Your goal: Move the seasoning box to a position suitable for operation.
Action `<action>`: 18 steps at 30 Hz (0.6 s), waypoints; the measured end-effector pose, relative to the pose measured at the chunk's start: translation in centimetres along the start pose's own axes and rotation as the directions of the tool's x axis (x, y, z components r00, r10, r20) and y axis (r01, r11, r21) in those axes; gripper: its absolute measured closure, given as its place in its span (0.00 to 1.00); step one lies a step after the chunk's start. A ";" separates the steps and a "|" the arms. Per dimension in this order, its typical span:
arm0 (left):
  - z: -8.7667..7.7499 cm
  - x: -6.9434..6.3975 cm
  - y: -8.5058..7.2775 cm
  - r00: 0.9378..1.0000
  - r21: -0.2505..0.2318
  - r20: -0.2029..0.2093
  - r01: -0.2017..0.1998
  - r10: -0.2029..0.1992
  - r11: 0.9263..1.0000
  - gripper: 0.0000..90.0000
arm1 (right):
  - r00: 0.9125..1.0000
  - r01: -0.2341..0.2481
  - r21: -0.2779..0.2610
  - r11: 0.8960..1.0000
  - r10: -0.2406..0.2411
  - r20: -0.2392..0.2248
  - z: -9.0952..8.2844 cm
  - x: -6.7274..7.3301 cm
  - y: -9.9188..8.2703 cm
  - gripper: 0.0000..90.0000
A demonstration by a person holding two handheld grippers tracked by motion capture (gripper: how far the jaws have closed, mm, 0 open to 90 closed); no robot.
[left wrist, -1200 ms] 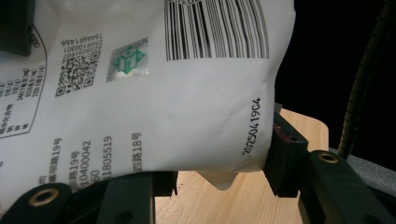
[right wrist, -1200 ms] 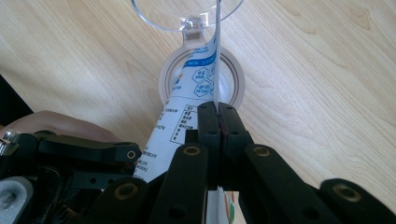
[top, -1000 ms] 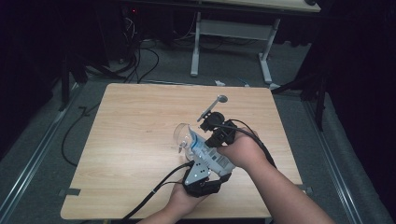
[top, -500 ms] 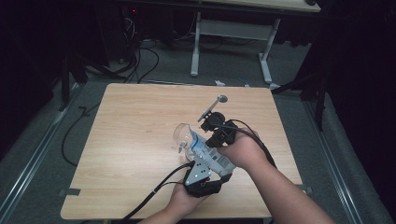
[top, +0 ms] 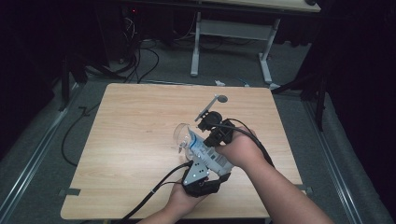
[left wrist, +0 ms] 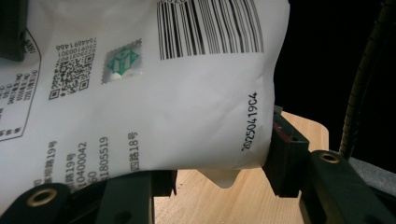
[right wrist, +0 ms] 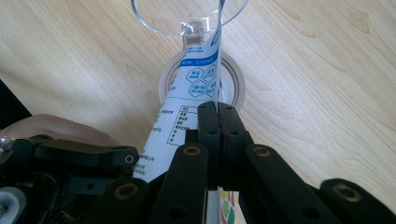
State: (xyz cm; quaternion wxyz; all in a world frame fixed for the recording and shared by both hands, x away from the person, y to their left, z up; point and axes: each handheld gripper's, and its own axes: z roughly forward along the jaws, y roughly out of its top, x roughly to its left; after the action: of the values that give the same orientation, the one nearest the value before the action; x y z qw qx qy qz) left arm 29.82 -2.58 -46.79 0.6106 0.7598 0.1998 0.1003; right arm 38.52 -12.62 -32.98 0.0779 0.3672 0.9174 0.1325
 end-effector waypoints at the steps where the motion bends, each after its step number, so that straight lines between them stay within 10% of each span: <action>1: 0.0 0.0 0.0 1.000 0.000 0.000 -0.001 0.001 1.000 0.59 | 1.000 0.000 -0.001 1.000 0.000 -0.001 0.0 0.0 0.0 1.00; 18: 0.2 -0.4 -0.8 1.000 0.013 0.006 -0.029 0.029 0.999 0.59 | 1.000 -0.007 0.002 1.000 0.007 -0.003 0.0 0.1 -0.9 1.00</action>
State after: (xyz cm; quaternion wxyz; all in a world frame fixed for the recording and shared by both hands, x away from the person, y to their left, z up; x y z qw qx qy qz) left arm 29.41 -2.79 -47.54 0.6046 0.7669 0.1877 0.1058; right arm 37.86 -13.21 -33.23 0.0759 0.3704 0.9162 0.1324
